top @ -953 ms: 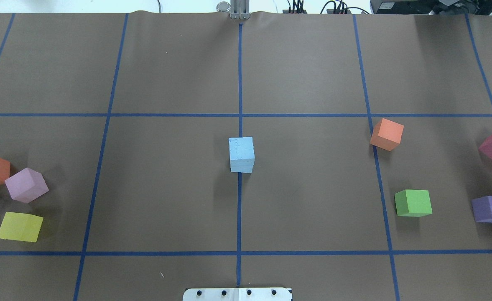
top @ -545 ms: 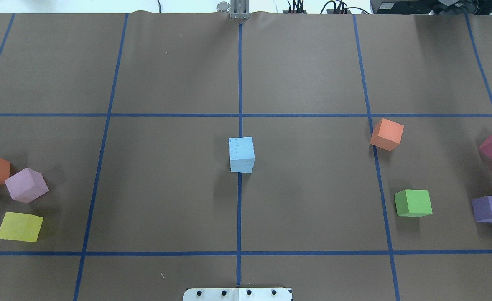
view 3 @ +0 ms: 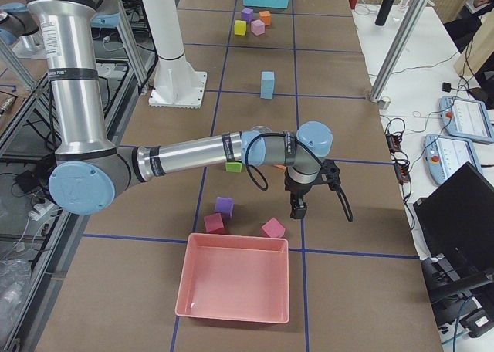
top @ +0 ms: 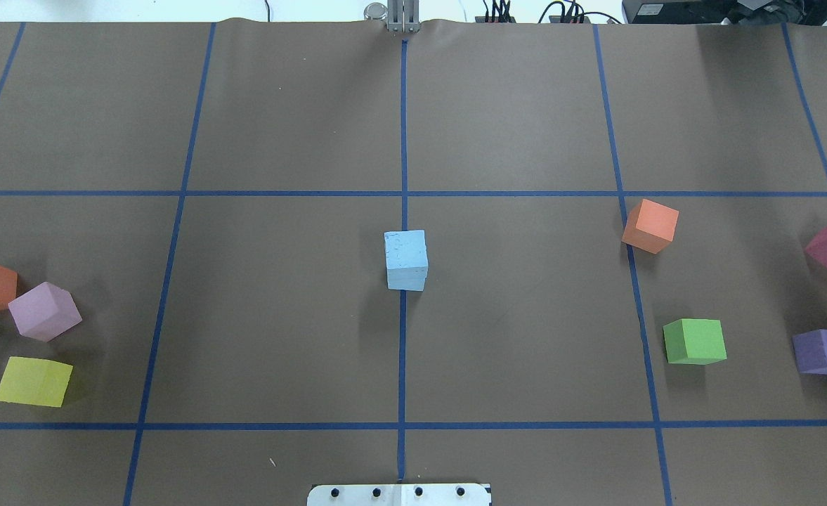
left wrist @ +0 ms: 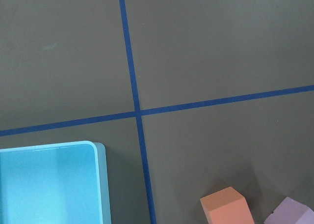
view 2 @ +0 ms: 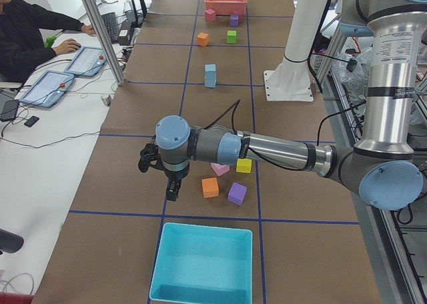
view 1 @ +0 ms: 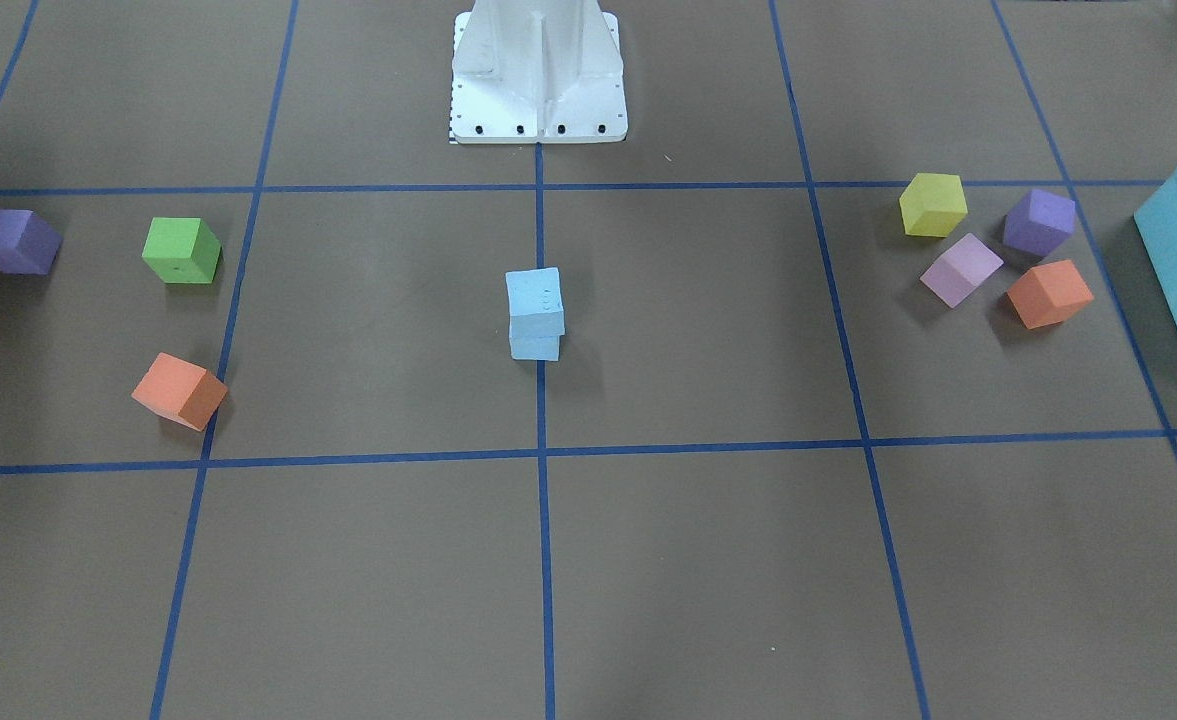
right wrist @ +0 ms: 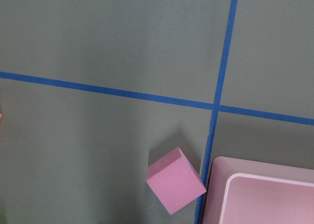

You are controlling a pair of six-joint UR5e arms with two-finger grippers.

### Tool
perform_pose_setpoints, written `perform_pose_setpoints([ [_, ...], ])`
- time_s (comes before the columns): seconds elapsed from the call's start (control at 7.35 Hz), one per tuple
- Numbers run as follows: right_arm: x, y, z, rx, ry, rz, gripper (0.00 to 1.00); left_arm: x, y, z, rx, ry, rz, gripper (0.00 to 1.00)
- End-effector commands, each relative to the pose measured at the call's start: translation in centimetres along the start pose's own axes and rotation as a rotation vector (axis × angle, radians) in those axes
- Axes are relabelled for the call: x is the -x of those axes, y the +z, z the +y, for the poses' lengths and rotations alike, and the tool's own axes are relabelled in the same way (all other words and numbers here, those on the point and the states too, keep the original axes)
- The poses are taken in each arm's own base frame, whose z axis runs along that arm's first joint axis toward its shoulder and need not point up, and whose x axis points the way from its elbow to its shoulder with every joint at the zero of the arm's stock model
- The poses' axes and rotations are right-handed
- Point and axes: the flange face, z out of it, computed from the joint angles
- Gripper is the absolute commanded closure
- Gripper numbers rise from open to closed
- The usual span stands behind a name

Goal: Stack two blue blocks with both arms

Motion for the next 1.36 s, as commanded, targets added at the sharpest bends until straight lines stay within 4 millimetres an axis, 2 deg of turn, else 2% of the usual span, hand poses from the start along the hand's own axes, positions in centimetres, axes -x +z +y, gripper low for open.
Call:
perform_pose_setpoints([
  [0.0, -0.6, 0.7, 0.0, -0.001, -0.004, -0.002, 0.00, -0.1, -0.1, -0.1, -0.002, 0.000, 0.000, 0.02],
  [1.23, -0.6, 0.7, -0.2, -0.005, -0.010, 0.006, 0.00, -1.2, -1.1, -0.2, -0.020, 0.007, 0.003, 0.02],
])
